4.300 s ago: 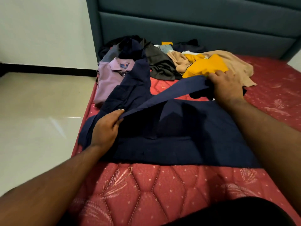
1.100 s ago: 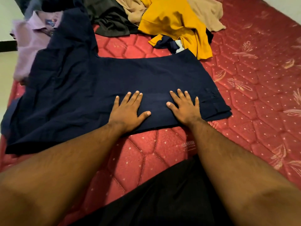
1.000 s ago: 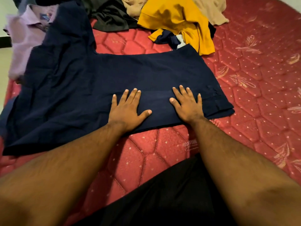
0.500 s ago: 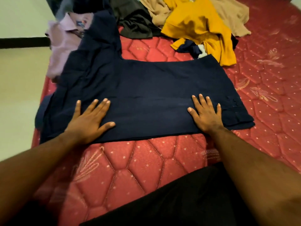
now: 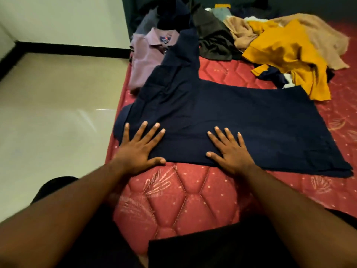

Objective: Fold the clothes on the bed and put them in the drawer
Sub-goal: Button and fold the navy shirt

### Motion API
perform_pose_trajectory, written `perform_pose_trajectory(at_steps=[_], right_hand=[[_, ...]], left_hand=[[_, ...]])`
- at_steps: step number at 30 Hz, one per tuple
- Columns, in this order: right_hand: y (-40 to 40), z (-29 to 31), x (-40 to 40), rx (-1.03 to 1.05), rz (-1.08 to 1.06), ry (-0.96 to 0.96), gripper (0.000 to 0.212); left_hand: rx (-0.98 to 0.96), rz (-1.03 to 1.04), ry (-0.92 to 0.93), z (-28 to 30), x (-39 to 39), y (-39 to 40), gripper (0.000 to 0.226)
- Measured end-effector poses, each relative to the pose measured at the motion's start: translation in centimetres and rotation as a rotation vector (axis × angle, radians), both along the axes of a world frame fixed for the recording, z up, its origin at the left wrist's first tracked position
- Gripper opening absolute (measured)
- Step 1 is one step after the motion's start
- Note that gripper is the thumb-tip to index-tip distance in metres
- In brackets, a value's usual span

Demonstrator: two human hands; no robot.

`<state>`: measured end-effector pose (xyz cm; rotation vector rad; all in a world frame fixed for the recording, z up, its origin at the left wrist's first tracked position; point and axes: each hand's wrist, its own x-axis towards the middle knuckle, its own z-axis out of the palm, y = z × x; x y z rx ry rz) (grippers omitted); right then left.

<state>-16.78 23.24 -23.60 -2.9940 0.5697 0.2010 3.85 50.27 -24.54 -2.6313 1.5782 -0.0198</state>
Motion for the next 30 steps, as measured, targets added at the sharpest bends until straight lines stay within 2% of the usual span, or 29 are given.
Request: perform_pose_trajectory(at_steps=[2,4,5,7,9,11,12,15,18,23,26,30], right_hand=[[0.3,0.2,0.5,-0.007,-0.002,0.015,0.085],[0.5,0.5,0.5,-0.019,-0.012,0.036,0.087],[0.6,0.7,0.4,-0.03,-0.016,0.046,0.088],[1.8,1.0,0.6,-0.038,-0.001,0.037,0.089],[3.9,0.9,1.0,-0.029,0.037,0.023,0.088],[5.6,0.5,1.5,-0.036,0.052,0.021,0.087],[6.2,0.4,1.8,-0.041,0.051,0.02,0.087],[6.4,0.6,1.9,-0.031,0.037,0.036,0.087],[6.5,0.7,1.7,-0.011,0.04,0.041,0.085],[6.4,1.0,1.7,0.036,0.038,0.08,0.084],[6.1,1.3,1.9,0.061,0.038,0.111,0.087],[6.1,1.4,2.2,0.066,0.032,0.147,0.088]], left_hand=[[-0.042,0.089,0.013,0.2,1.7,2.8,0.096],[-0.178,0.252,0.072,0.4,2.2,5.0,0.097],[-0.274,0.341,0.123,0.8,2.0,5.7,0.091],[-0.488,0.459,0.17,1.6,1.0,6.4,0.063],[-0.624,0.602,0.366,2.0,-0.1,6.6,0.039],[-0.708,0.801,0.663,1.9,-1.2,6.4,0.034],[-0.721,0.857,0.718,1.7,-1.4,6.5,0.034],[-0.739,0.865,0.717,2.5,-1.2,5.9,0.035],[-0.924,0.85,0.766,3.6,-1.0,5.5,0.033],[-1.011,1.035,1.185,3.1,-1.0,5.9,0.026],[-1.141,1.063,1.275,3.3,-1.1,5.5,0.027],[-1.199,1.144,1.4,3.5,-1.2,5.0,0.018]])
